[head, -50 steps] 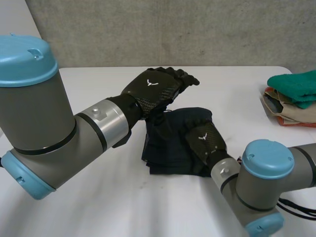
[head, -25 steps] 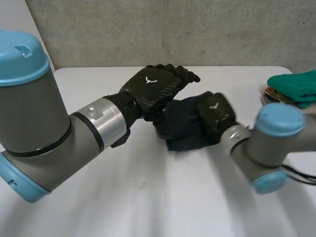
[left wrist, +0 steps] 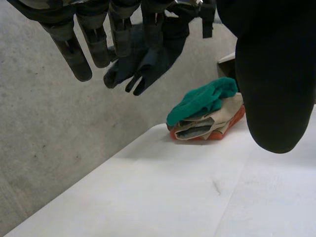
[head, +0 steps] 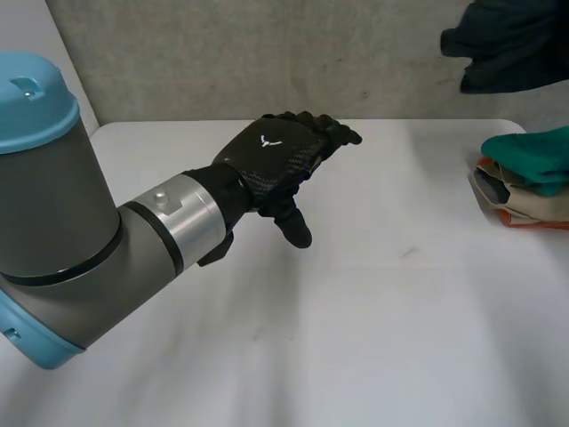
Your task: Fold the laundry.
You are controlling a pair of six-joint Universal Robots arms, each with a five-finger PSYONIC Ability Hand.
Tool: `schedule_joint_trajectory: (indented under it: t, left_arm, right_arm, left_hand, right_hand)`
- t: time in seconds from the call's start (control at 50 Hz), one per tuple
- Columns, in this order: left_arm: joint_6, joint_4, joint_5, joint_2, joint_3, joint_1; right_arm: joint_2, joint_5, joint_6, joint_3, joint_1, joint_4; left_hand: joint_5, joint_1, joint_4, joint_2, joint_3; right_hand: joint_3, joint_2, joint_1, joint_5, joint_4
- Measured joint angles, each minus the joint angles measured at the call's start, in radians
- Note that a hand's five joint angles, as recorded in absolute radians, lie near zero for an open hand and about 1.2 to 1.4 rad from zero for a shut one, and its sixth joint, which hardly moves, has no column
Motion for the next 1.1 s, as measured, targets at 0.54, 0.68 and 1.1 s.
schedule_joint_trajectory:
  t: [0.54,0.68,1.1]
  left_arm:
    - [-0.065,0.007,0.006,0.015,-0.002,-0.006]
    - [-0.066,0.008,0.006,0.012,-0.005,-0.006]
    - [-0.067,0.01,0.006,0.025,-0.006,-0.003]
  right_arm:
    - [0.268,-0.301,0.05,0.092,-0.329,-0.076]
    - [0.254,-0.39,0.038,0.139,-0.368,-0.084]
    - [0.094,-0.224,-0.023,0.288,-0.609,0.002]
  left_hand:
    - [0.0,0.0,0.0,0.0,0.0]
    - [0.0,0.0,0.0,0.0,0.0]
    - [0.0,0.0,0.0,0.0,0.0]
  right_hand:
    - [0.0,0.0,0.0,0.049,0.0]
    - [-0.01,-0.009,-0.018,0.053,-0.009]
    - [-0.941,-0.944,-0.748,-0.858,-0.953]
